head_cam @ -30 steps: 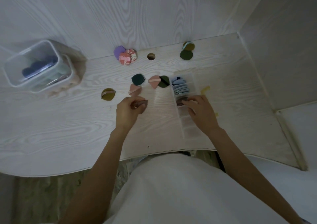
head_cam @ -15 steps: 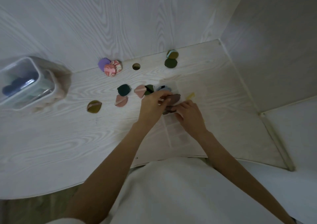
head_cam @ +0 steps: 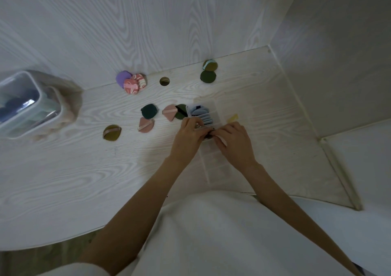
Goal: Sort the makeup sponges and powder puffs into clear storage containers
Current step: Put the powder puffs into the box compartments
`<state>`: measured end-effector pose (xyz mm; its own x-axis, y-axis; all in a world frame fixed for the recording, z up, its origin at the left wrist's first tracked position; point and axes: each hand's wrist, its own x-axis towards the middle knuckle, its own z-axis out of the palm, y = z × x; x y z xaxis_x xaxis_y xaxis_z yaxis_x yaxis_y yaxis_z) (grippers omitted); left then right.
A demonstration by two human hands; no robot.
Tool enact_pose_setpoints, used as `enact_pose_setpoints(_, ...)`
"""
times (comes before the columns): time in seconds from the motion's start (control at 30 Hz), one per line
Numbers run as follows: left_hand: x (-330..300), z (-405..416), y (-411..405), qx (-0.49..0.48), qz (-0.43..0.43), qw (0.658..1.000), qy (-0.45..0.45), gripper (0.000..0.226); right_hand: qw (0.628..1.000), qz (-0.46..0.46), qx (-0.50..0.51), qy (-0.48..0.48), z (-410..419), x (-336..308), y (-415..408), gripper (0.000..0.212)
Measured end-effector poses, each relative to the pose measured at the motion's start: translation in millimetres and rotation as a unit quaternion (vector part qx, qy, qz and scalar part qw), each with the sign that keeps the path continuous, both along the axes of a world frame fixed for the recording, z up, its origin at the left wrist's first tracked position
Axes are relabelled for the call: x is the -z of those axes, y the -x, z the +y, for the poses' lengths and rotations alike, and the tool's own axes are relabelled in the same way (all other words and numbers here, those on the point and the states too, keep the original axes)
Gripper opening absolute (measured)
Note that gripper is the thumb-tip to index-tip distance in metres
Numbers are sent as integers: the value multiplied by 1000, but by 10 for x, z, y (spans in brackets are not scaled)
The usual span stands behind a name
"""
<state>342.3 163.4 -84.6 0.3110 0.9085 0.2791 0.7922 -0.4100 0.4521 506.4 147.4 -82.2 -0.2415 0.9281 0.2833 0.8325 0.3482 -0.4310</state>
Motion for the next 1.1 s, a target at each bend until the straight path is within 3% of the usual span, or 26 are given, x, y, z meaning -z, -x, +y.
enact_pose_setpoints(0.13,55,-13,-5,14,42,999,-26,25,1000,8,25,-14,22,-35,-43,12)
enact_pose_setpoints(0.37,-17,-130,65,-20,68,997,-31,25,998,-49,-5,36,80,-5,34,28)
enact_pose_setpoints(0.57,49,-134,151,-48,34,998,-6,25,997,-74,-20,18,115,2,61,28)
enact_pose_setpoints(0.7,35,-114,239,-72,-46,996,27,25,996,-85,-30,5,138,-34,73,28)
enact_pose_setpoints(0.87,-198,25,581,-224,-251,933,125,18,998,-41,-45,-25,370,-276,205,26)
enact_pose_setpoints(0.93,-219,153,793,-254,-233,929,137,18,996,-50,-70,-11,583,-362,386,29)
enact_pose_setpoints(1.03,-100,415,1091,-289,-134,936,153,30,993,-61,-92,38,899,-339,762,24)
enact_pose_setpoints(1.1,11,557,1211,-293,-81,937,172,37,982,-129,-87,103,1062,-262,1000,31)
